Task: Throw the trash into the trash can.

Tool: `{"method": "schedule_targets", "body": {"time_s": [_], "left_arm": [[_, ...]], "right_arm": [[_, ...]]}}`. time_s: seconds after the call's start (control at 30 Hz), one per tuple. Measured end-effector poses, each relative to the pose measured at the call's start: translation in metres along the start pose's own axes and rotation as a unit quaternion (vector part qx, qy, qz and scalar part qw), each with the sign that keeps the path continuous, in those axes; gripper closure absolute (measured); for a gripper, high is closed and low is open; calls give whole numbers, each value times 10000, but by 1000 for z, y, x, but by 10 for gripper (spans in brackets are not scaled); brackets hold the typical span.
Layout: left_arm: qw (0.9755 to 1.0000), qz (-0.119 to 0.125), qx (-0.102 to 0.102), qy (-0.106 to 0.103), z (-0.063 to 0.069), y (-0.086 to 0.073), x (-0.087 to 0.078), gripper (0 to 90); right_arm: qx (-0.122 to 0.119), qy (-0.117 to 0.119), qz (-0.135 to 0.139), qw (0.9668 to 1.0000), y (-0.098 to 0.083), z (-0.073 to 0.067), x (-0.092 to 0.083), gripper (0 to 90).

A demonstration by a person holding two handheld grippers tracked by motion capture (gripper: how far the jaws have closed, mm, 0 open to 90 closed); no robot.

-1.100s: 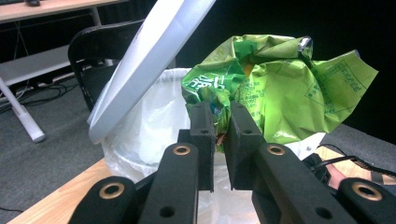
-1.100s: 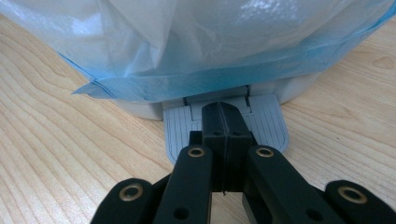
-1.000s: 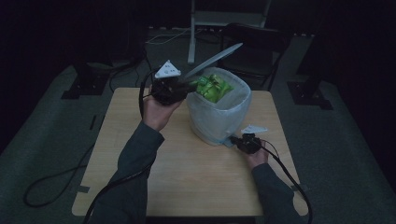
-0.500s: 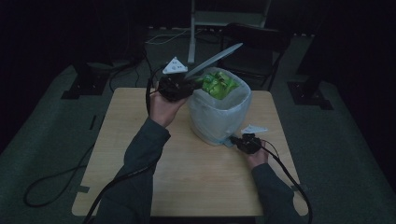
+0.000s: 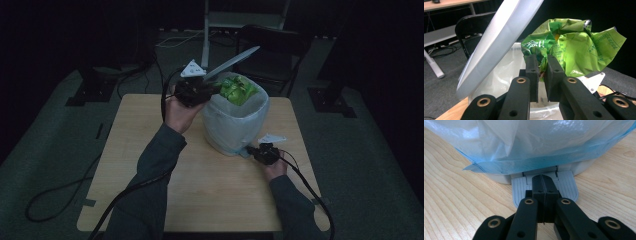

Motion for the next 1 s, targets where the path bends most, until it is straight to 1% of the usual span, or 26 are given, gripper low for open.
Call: {"method": "schedule_targets", "body": {"time_s": [0.2,0.33,0.37,0.4,0.43,0.47,0.57,0.73,1.0], "left_arm": [[10000,-15,40,8,1,2,3,827],[10000,-20,59,58,1,2,4,820],[10000,-29,80,52,1,2,4,798],[10000,-16,53,-9,1,1,4,761],[10000,-18,60,-25,1,0,4,699],[10000,-40,73,-7,1,0,4,672],[9999,-57,89,-16,2,-1,3,649],[9999,-1,134,-23,3,-2,-2,633],[9999,103,83,9,2,-8,-11,617]], "right_arm": [[-1,-2,0,10000,0,0,0,900],[-1,-6,1,10000,0,0,0,900],[0,-5,2,10000,0,0,0,900],[2,-6,7,10000,0,0,0,900],[-4,-12,11,10000,0,0,0,900],[-3,-7,13,10000,0,0,0,900],[-1,-7,13,10000,0,0,0,900],[11,9,1,10000,0,0,0,900],[12,-19,17,10000,0,0,0,900]]}}
Point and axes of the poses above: each handheld gripper's, and its own axes: x roughly forward along the jaws, y roughly out of its top, z roughly to its right, the point moved 3 cm from there along x, roughly forward along the jaws, and after that the axes turned 6 degrees about y, right-handed, at the moved point
